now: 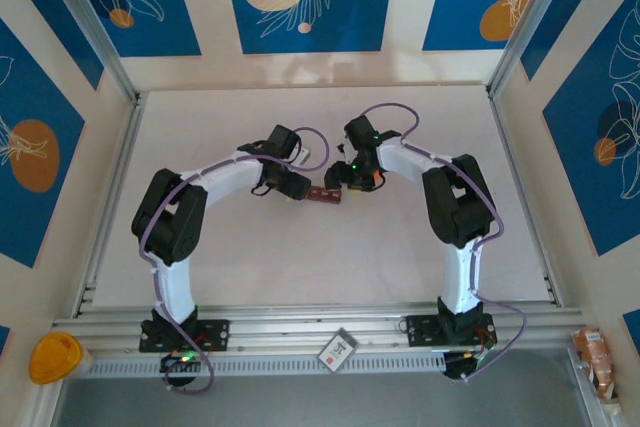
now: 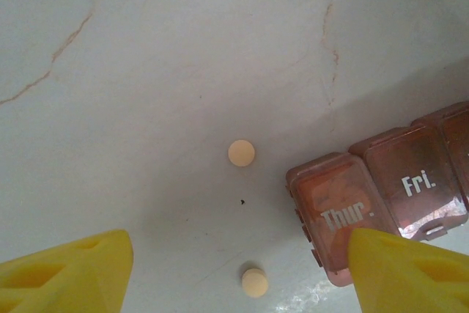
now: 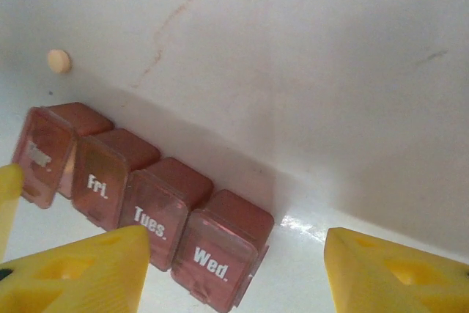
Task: Sort the pills into containers
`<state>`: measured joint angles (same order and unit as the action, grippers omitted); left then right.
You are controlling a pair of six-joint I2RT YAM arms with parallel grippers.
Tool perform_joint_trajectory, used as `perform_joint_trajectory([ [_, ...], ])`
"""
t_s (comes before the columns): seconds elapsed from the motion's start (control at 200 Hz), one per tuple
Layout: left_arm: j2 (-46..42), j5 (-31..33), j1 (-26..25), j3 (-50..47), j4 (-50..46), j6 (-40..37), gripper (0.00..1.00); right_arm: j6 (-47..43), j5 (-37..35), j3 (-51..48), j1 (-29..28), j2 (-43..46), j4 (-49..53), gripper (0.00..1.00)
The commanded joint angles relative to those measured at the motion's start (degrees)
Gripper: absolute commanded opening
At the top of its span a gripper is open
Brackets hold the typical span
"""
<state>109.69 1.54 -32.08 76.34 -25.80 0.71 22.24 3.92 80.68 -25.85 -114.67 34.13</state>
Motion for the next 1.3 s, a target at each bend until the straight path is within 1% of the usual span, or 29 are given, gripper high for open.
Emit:
perform_joint_trajectory([
  [0.0, 0.3, -1.1, -0.8, 0.1, 0.1, 0.0, 0.77, 0.2, 1.2, 0.2, 0.1, -2.3, 1.5, 0.65],
  [0.24, 0.7, -0.7, -1.0, -0.7, 0.4, 0.3, 0.77, 0.2, -0.1, -1.5, 0.3, -3.7, 1.0, 0.64],
  [0.555, 2.1, 0.5, -1.2, -1.1, 0.3, 0.3, 0.74, 0.2, 0.0, -2.0, 0.3, -4.0, 0.6, 0.64],
  [1.17, 4.8, 3.3, -2.4, -1.5, -1.1, 0.3, 0.74, 0.4, 0.5, -2.4, 0.4, -4.9, 0.3, 0.64],
  [1.295, 4.5, 3.1, -2.4, -2.0, -0.6, 0.7, 0.77, 0.3, 0.8, -2.2, 0.2, -4.9, 0.6, 0.64],
])
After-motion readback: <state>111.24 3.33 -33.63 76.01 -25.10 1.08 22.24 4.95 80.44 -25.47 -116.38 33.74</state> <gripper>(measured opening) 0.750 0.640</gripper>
